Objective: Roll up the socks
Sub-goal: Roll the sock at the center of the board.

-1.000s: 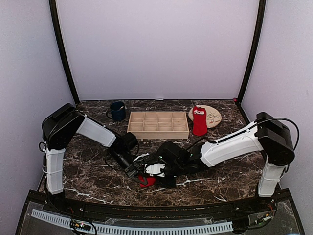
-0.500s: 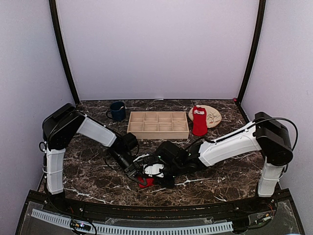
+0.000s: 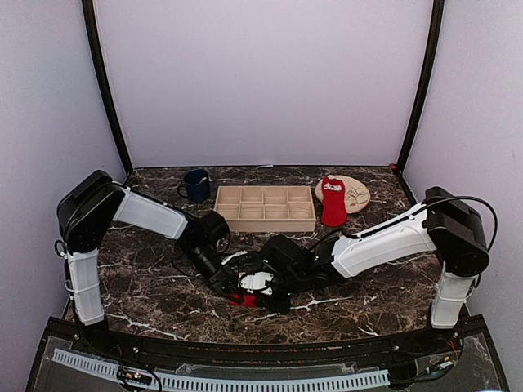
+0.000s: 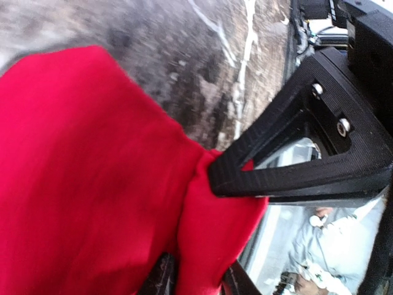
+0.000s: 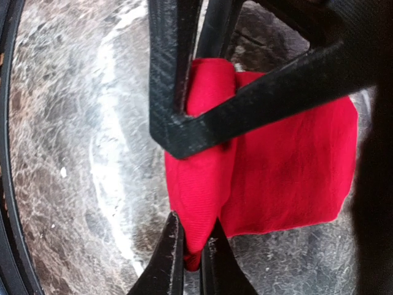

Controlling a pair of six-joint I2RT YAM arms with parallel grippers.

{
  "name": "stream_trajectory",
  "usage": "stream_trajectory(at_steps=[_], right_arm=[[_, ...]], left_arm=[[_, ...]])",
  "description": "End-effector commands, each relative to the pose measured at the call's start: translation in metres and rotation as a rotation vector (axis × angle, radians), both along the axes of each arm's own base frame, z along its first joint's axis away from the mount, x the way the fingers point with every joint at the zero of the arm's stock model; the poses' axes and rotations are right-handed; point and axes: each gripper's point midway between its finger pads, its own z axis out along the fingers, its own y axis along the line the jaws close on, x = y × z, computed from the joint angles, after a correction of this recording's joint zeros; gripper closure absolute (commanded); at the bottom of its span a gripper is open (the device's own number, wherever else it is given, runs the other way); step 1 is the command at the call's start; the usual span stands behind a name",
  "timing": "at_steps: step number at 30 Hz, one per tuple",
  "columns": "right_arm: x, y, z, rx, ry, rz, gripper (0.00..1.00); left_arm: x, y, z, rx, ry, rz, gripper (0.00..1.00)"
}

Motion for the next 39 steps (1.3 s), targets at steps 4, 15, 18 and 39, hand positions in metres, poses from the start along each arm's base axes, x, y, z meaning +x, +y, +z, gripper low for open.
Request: stream_trajectory(at_steps=[4, 15, 18, 39], right_arm=[[0.004, -0.006, -0.01, -0.04, 0.0, -0.068, 0.98], [0.011, 0.004, -0.013, -0.072, 0.035, -0.126, 0.98], [0.011, 0.008, -0.009, -0.069, 0.041, -0.125, 0.98], [0.004, 0.005, -0.017, -0.137, 0.139, -0.134, 0.98]], left_arm=[[0.024, 0.039, -0.024, 0.211, -0.131, 0.089, 0.73], [0.03, 0.054, -0.017, 0.266, -0.199, 0.113, 0.73], [0.038, 0.059, -0.013, 0.288, -0.254, 0.141, 0.73], [0.07, 0.067, 0.023, 0.262, -0.493, 0.244, 0.73]])
